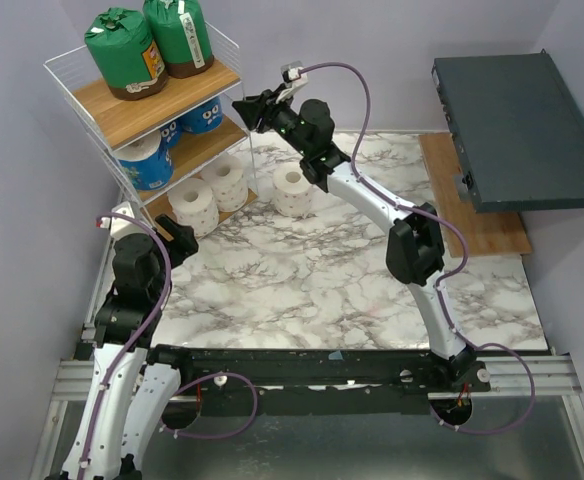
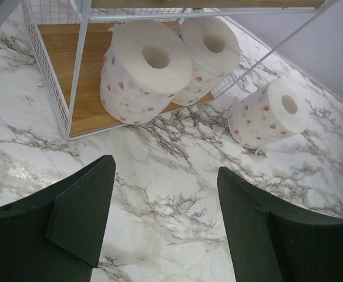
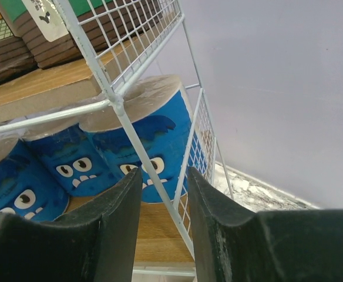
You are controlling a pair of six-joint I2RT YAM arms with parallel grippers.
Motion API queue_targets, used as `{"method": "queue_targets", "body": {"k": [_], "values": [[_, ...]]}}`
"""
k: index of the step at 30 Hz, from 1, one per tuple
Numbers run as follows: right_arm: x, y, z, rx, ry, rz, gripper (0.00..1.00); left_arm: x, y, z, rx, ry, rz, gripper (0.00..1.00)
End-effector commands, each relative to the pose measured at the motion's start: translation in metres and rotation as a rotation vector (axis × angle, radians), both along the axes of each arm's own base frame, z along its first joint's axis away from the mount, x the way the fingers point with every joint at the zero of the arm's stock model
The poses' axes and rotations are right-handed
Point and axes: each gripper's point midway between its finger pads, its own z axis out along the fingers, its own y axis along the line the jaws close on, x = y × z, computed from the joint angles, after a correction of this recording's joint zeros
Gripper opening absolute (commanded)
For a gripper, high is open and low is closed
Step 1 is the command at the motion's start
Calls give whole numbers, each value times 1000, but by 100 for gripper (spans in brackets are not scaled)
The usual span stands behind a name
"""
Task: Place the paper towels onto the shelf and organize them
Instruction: Adjust the shelf at the center of the board.
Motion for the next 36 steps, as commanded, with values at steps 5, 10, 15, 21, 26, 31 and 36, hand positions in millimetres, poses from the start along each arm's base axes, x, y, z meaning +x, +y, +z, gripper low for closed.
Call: {"method": "queue_targets", "body": {"k": [5,10,15,21,26,31,36], "values": [[0,0,5,-7,-19,-34,25,-1,-7,-5,-21,1,-29,73],[-3,-5,14,-9,-35,-70,1,-1,-7,-6,-18,4,-31,73],[-8,-13,26,-3,-53,-97,1,-1,-8,-8,-26,6,-33,73],[-18,-28,40,0,-80,-132,1,0,-9,-9,-29,8,-36,73],[-24,-40,45,-12,-94,-167,1,1,-9,-9,-27,7,-37,73],[-25,-56,45,-31,-99,-233,1,0,-7,-9,-16,14,-29,73],[-31,-77,47,-45,-111,-300,1,-5,2,0,14,2,6,73]]}}
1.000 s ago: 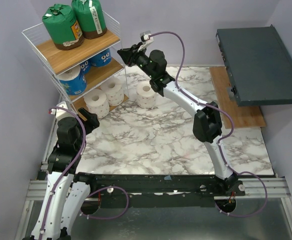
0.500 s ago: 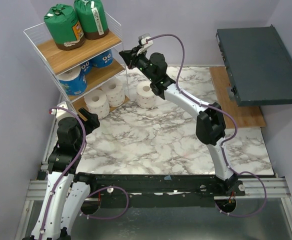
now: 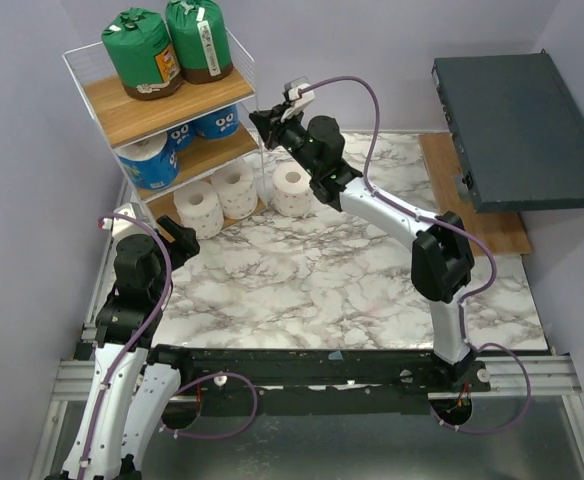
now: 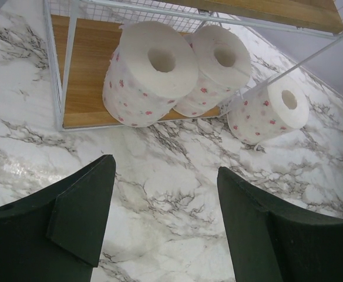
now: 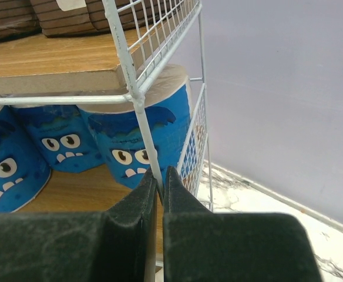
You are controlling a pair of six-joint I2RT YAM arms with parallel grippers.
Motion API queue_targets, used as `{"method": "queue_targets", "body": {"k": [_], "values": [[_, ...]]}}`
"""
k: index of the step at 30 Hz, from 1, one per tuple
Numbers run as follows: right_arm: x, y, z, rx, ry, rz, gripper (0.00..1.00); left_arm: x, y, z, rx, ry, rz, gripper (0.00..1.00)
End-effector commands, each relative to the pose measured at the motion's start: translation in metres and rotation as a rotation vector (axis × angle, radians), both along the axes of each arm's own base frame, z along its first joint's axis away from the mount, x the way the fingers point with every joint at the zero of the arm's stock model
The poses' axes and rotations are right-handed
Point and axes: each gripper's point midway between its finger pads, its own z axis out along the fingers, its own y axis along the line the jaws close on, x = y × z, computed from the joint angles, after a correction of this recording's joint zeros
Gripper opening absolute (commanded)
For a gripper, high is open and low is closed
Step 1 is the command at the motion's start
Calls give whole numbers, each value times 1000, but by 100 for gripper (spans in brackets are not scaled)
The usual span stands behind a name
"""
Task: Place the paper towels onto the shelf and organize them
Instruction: Adjust the shelf at the center of the board.
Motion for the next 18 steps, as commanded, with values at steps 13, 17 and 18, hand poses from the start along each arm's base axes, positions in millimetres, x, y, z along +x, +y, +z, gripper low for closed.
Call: {"method": "queue_targets", "body": {"k": [13,17,18], "values": [[-27,-90,54,80,-56,-255,1,-7,22,25,86,-45,84,81],[-35,-109,54,65,-57,-310,1,-4,23,24,87,-64,89,81],[-37,-113,53,60,-55,-319,1,-4,24,24,91,-69,94,82]]}}
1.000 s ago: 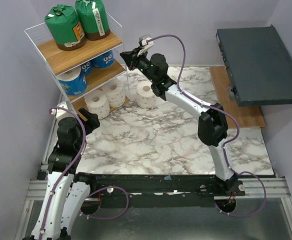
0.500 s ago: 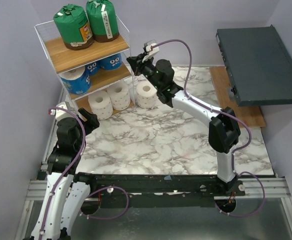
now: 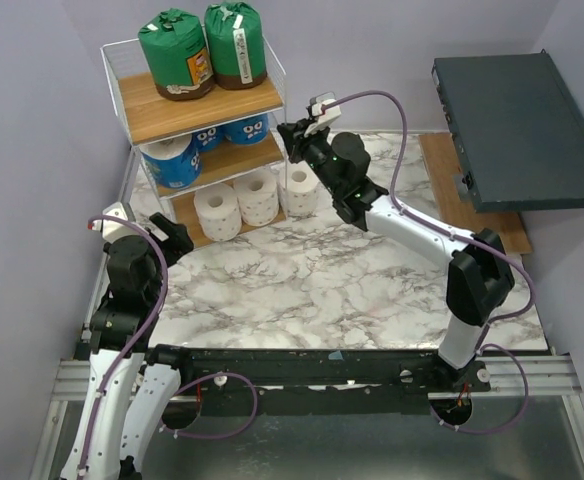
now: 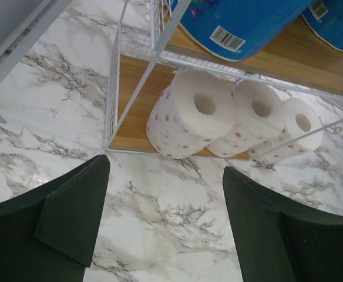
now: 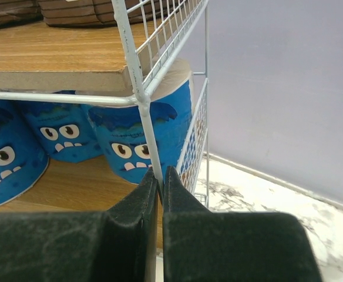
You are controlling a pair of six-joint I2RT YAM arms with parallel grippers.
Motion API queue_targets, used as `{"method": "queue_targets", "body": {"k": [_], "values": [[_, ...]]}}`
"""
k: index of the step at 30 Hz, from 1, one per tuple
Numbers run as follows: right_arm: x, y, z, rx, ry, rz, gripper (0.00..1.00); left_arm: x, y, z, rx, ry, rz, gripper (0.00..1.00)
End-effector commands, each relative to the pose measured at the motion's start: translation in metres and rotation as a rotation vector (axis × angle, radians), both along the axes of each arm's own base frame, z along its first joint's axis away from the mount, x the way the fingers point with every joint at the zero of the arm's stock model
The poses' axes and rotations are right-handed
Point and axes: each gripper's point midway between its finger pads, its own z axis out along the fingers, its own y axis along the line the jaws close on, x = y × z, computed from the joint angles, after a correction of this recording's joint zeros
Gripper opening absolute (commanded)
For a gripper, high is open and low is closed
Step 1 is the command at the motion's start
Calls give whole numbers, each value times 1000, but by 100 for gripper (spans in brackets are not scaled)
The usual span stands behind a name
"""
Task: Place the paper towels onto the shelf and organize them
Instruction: Adjust the shelf at the center of the board.
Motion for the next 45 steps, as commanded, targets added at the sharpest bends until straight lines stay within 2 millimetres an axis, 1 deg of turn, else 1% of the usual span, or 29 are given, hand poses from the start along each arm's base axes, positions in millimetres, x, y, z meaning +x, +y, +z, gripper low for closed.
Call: {"method": "queue_targets", "body": {"k": [1,4,5,6,7,12,15,17,21,25,29,32,36,39,42,45], "values": [[-5,-58,56,108,-80,-184,1,4,7,6,30,-44,32,82],[-12,-70,53,104,-67,-211,1,6,9,8,44,-56,35,82],[-14,-74,50,103,-59,-221,1,8,8,10,44,-62,32,82],[-17,-78,52,107,-60,-228,1,9,7,10,42,-66,28,82],[-19,-81,50,106,-55,-232,1,10,6,11,41,-73,21,83],[-30,-98,51,111,-44,-269,1,18,-4,18,40,-140,-36,83],[-37,-107,51,122,-36,-285,1,23,-15,16,60,-164,-104,83],[-41,-114,51,128,-29,-298,1,26,-20,14,70,-164,-135,81],[-51,-126,50,136,-24,-320,1,31,-21,7,95,-152,-149,77],[-59,-138,51,143,-22,-342,1,35,-26,2,110,-141,-184,72],[-63,-143,48,139,-12,-351,1,43,-37,-5,107,-104,-247,63],[-66,-147,43,137,-4,-357,1,49,-44,-13,101,-67,-277,58],[-68,-147,39,132,9,-353,1,55,-53,-23,90,-43,-307,58],[-68,-146,35,132,22,-344,1,59,-54,-26,101,-43,-304,59],[-68,-144,30,132,35,-336,1,64,-52,-30,107,-33,-286,59],[-69,-142,26,134,45,-327,1,70,-47,-32,100,-22,-241,57]]}}
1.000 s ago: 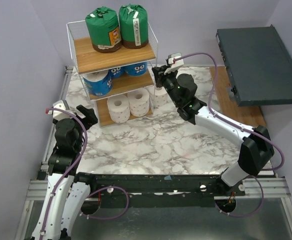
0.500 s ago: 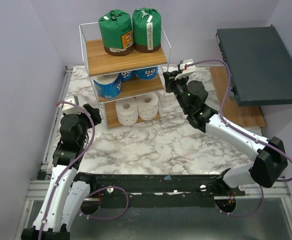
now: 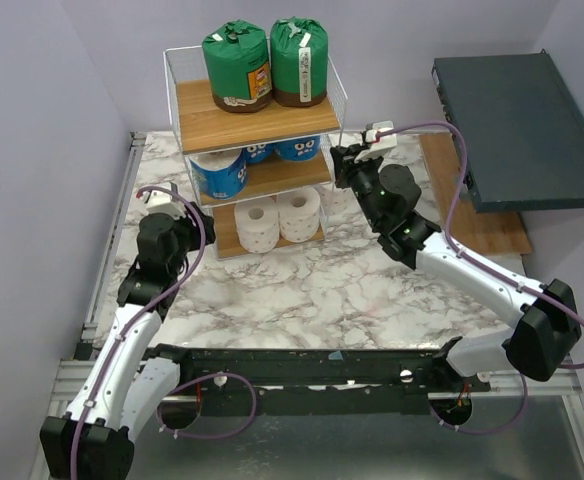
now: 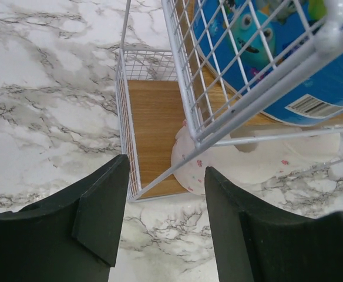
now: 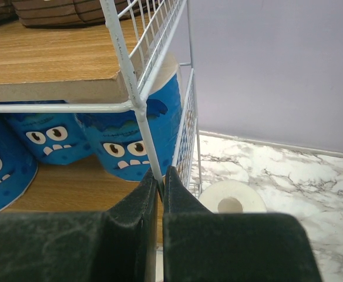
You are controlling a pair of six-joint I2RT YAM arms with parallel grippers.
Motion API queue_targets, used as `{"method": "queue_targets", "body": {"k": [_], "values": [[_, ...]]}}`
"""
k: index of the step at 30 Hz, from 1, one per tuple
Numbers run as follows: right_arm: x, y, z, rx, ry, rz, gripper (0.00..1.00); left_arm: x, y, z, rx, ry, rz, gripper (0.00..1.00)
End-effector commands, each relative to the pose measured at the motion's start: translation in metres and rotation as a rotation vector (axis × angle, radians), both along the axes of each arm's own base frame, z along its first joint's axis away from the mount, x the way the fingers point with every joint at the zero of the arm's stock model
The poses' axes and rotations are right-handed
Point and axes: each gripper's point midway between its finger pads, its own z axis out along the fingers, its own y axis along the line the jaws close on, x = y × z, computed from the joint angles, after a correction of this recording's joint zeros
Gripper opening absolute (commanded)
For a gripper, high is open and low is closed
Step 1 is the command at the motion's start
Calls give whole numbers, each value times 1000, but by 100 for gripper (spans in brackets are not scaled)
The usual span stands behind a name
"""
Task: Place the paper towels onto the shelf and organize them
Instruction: Adjust the shelf at the center of the board.
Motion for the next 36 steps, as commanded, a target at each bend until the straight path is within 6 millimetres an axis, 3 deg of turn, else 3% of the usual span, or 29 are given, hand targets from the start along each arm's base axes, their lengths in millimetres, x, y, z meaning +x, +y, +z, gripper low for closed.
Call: {"method": "queue_targets", "body": {"k": [1,8,18,26,30,33,36], "values": [[-4,-26,30,137,-44,-77,1,13,8,6,-4,-18,69,56],[-4,-26,22,140,-39,-78,1,31,13,1,-41,-38,141,44],[6,-24,2,107,-15,-104,1,56,15,1,-79,-105,187,38],[9,-21,2,72,-12,-104,1,50,9,-4,-121,-98,186,38],[2,-23,3,77,2,-88,2,39,13,-2,-132,-74,209,47],[-4,-25,5,77,30,-76,17,31,15,3,-144,-77,214,54],[-13,-28,11,87,45,-58,41,22,15,6,-150,-74,211,59]]}}
